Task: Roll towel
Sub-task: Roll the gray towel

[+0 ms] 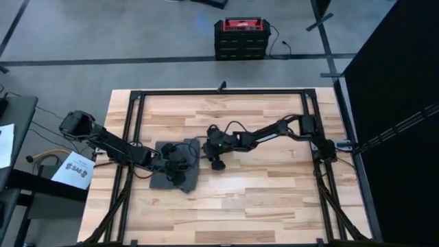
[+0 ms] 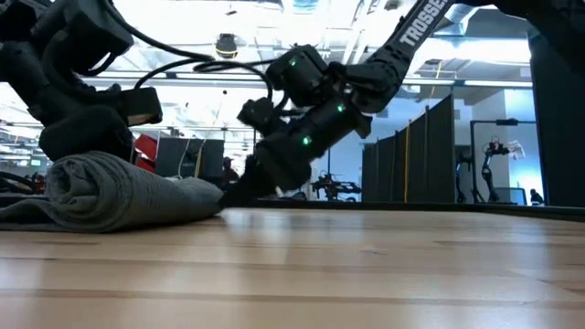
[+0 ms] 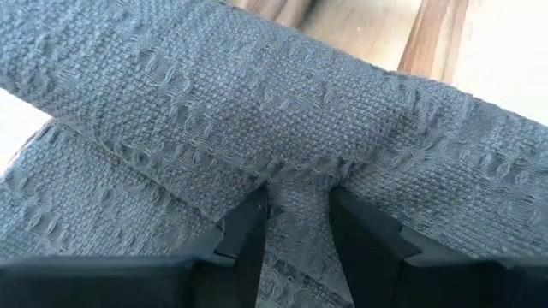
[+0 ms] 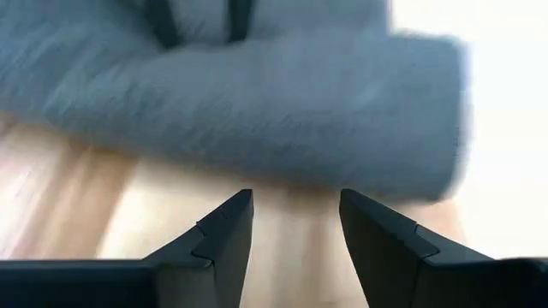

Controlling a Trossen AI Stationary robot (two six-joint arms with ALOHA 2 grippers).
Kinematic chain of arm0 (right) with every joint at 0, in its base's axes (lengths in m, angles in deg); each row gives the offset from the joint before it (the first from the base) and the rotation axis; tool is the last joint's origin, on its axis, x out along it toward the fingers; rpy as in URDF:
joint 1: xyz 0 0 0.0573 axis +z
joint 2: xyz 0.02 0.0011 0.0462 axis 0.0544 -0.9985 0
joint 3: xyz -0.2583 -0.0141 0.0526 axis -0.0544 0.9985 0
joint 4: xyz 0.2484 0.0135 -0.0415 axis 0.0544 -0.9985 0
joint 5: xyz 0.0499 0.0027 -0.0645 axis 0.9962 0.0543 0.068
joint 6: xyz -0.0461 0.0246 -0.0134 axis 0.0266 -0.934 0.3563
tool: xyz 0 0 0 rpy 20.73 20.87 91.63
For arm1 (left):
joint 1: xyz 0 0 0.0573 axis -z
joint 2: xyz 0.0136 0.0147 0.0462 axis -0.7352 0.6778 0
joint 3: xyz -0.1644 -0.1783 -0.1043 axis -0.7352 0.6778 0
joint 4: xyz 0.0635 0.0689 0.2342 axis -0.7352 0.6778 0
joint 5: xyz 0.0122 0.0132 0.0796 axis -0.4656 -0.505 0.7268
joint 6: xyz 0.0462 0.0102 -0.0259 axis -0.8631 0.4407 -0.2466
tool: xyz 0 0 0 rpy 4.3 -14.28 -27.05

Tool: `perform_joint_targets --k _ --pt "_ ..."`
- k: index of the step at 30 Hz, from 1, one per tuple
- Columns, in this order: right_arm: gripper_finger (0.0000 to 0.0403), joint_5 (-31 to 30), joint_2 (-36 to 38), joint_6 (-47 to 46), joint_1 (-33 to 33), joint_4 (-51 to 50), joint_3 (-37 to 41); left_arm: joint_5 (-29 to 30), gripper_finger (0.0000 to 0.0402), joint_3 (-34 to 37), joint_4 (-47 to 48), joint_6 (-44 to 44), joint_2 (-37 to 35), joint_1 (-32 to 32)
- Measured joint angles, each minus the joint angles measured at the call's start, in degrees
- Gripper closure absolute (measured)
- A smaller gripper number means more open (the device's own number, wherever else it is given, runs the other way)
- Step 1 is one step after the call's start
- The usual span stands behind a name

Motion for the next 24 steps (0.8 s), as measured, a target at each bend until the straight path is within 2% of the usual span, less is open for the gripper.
perform_joint_targets --k 8,10,13,14,17,24 --pt "0.0268 0.8 0.4 0.1 -1.3 2.2 -0.1 0.3 0.0283 0.1 0.0 -0.6 0.1 0.1" --pt "0.0299 1.3 0.4 0.7 -0.7 7.3 -0.1 0.4 0.0283 0.1 -0.3 -1.4 0.1 0.1" --pt "0.0377 5.4 0.0 1.1 0.5 16.0 -0.1 0.4 0.0283 0.1 -0.7 -2.0 0.1 0.1" --pt "0.0388 6.2 -0.6 1.0 0.7 19.4 -0.2 0.4 0.0283 0.1 -1.0 -2.0 0.1 0.1" --pt "0.0399 6.7 -3.8 -1.1 0.5 24.9 -1.2 0.5 0.0283 0.1 -1.3 -2.0 0.1 0.1" --pt "0.0403 4.1 -13.5 -5.6 -0.6 24.5 -8.7 0.5 0.0283 0.2 -1.6 -1.9 0.1 0.1"
